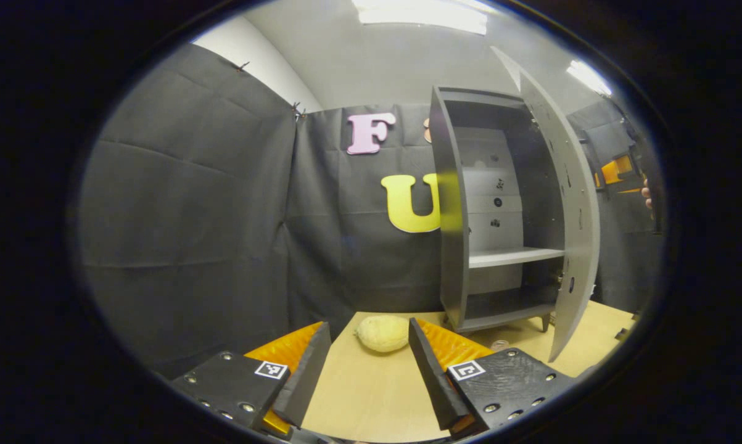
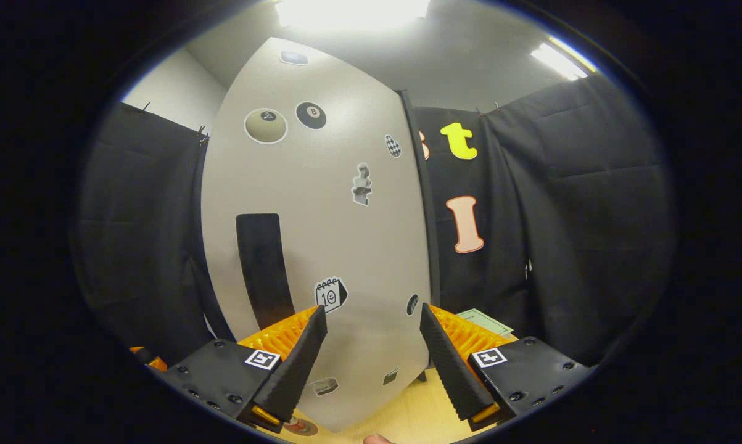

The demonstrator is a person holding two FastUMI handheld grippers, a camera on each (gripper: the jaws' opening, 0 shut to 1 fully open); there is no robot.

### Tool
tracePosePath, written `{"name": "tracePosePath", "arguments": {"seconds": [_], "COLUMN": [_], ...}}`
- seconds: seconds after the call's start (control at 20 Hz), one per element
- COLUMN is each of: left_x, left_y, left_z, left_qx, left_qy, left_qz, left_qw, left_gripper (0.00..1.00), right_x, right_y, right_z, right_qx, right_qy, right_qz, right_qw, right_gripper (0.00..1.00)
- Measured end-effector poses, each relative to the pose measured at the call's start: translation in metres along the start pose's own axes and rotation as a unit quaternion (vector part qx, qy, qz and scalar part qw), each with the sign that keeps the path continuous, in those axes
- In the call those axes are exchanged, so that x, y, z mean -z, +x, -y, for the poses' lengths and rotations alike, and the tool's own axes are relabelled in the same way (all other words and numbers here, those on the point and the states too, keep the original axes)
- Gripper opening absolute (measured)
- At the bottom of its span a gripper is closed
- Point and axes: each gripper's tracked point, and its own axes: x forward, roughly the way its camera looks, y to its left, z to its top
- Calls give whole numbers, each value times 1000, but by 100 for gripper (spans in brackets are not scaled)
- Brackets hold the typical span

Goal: Open the cabinet door with the right hand, grasp the bottle in the cabinet with the left hand and place it on the coaster, then close the cabinet door with the right hand.

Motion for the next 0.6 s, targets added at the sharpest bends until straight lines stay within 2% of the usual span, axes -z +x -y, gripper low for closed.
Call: {"name": "tracePosePath", "arguments": {"seconds": [0.15, 0.25, 0.55, 0.6], "left_x": [3, 5, 16, 18], "left_y": [-8, -15, -31, -31], "left_z": [-22, -34, -70, -73], "left_qx": [-16, -28, -65, -70], "left_qy": [-2, -3, -10, -11], "left_qz": [-2, -5, -20, -22], "left_qw": [1000, 1000, 998, 997], "left_gripper": [79, 76, 76, 79], "right_x": [0, 6, 10, 10], "right_y": [23, 40, 76, 85], "right_z": [-27, -41, -75, -78], "right_qx": [-24, -35, -42, -43], "right_qy": [2, -3, -29, -29], "right_qz": [-3, -8, -9, -10], "right_qw": [1000, 999, 999, 999], "right_gripper": [97, 97, 97, 97]}}
